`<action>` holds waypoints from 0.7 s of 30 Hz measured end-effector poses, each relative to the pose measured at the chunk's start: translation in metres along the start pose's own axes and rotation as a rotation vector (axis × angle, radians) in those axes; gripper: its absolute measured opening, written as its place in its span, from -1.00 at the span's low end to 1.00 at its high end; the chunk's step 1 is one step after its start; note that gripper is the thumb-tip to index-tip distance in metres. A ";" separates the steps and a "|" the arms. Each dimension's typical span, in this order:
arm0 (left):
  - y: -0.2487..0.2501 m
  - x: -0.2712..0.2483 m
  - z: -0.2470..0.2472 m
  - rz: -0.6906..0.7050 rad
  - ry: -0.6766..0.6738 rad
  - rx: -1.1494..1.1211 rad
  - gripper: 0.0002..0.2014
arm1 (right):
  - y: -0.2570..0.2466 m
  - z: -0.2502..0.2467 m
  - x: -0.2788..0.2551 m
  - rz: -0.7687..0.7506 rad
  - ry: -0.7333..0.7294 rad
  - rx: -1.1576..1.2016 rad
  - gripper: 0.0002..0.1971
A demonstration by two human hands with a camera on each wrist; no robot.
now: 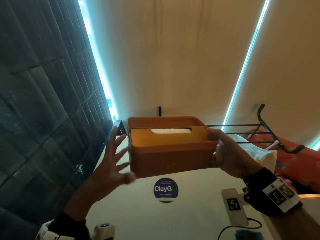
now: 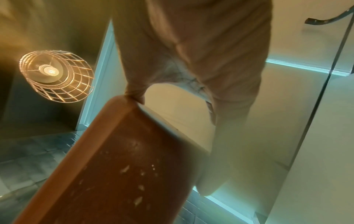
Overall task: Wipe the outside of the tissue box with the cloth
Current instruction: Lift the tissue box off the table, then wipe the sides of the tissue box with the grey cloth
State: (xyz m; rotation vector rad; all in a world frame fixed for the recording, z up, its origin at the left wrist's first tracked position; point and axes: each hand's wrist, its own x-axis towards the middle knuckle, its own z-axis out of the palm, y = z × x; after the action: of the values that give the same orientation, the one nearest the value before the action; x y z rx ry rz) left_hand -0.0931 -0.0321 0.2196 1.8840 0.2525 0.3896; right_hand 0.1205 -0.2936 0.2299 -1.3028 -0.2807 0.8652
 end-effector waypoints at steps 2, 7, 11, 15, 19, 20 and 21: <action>0.004 0.001 -0.003 -0.192 0.025 -0.266 0.33 | -0.001 0.000 -0.004 -0.034 0.011 -0.048 -0.49; 0.017 0.008 0.001 -0.495 -0.103 -0.437 0.14 | -0.004 0.005 -0.011 -0.064 0.032 -0.153 -0.58; 0.017 0.012 0.014 -0.570 -0.065 -0.492 -0.14 | -0.006 0.003 -0.015 -0.048 0.030 -0.158 -0.57; 0.008 0.007 0.028 -0.653 -0.029 -0.583 -0.16 | -0.001 -0.011 -0.016 0.017 0.010 -0.188 -0.44; -0.008 0.002 0.043 -0.711 0.033 -0.687 -0.29 | 0.027 -0.045 -0.025 0.067 0.179 -0.317 -0.32; -0.012 0.001 0.045 -0.713 0.047 -0.708 -0.32 | 0.045 -0.057 -0.032 0.088 0.262 -0.448 -0.41; -0.015 0.000 0.046 -0.715 0.055 -0.730 -0.34 | 0.070 -0.074 -0.041 0.146 0.322 -0.604 -0.50</action>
State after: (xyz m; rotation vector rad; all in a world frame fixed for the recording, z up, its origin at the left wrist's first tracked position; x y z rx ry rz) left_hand -0.0755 -0.0671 0.1917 0.9769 0.6896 0.0210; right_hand 0.1120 -0.3739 0.1558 -2.0207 -0.1977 0.6969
